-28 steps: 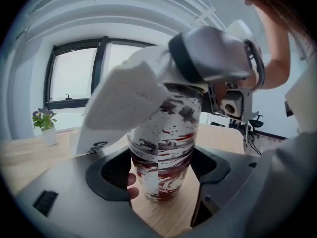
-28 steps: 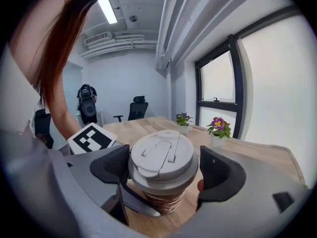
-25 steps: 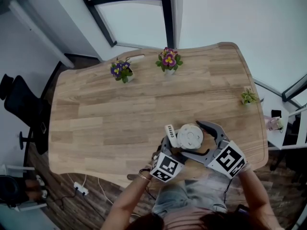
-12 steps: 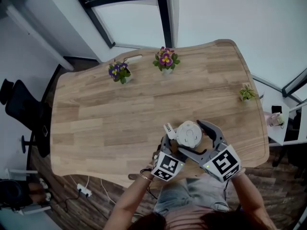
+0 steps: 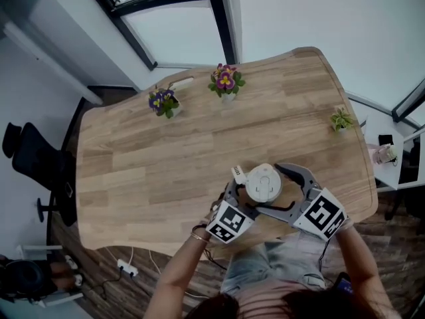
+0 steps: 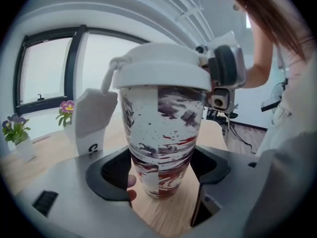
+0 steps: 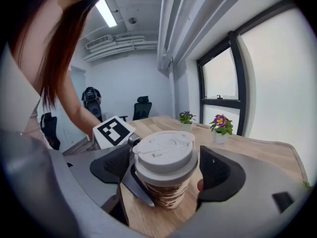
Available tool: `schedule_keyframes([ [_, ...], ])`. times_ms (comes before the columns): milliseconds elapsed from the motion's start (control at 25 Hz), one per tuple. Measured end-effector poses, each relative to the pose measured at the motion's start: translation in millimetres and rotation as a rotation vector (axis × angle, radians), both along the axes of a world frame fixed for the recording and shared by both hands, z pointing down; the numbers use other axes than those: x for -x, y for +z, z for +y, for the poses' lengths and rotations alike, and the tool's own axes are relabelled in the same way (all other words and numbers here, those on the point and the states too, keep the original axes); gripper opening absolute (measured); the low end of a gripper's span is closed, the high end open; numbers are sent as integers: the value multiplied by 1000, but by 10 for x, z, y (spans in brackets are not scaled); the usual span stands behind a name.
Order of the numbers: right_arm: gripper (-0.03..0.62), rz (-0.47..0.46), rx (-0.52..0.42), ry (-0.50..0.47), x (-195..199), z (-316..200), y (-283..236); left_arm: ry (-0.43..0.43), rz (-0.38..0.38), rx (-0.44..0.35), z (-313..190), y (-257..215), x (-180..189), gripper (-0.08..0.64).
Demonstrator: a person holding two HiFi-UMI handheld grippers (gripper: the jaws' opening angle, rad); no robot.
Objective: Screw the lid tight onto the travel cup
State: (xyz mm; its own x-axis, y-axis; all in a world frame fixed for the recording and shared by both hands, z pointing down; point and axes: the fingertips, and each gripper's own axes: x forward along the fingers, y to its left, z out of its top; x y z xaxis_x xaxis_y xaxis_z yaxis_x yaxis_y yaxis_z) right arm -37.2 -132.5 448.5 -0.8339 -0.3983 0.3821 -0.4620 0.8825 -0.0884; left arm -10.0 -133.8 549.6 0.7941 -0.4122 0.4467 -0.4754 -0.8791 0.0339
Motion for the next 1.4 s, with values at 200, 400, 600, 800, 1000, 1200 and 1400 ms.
schedule_keyframes([
  [200, 399, 66, 5, -98, 11, -6, 52, 98, -32, 11, 40, 3, -19, 353],
  [400, 399, 14, -39, 58, 5, -78, 44, -44, -7, -3, -35, -7, -4, 354],
  [600, 399, -21, -75, 257, -15, -127, 41, -259, 23, -28, -102, -17, 23, 353],
  [800, 399, -5, -52, 181, 12, -88, 77, -212, 13, -8, -91, 4, 25, 354],
  [1000, 400, 0, 2, 7, -17, -47, 49, 45, -41, 23, -1, 21, -27, 353],
  [1200, 399, 6, 21, -99, 2, -54, 62, 108, -67, 30, 8, 26, -49, 354],
  [1400, 399, -48, -39, 124, -32, -118, 16, -26, -41, 12, -55, 11, -41, 354],
])
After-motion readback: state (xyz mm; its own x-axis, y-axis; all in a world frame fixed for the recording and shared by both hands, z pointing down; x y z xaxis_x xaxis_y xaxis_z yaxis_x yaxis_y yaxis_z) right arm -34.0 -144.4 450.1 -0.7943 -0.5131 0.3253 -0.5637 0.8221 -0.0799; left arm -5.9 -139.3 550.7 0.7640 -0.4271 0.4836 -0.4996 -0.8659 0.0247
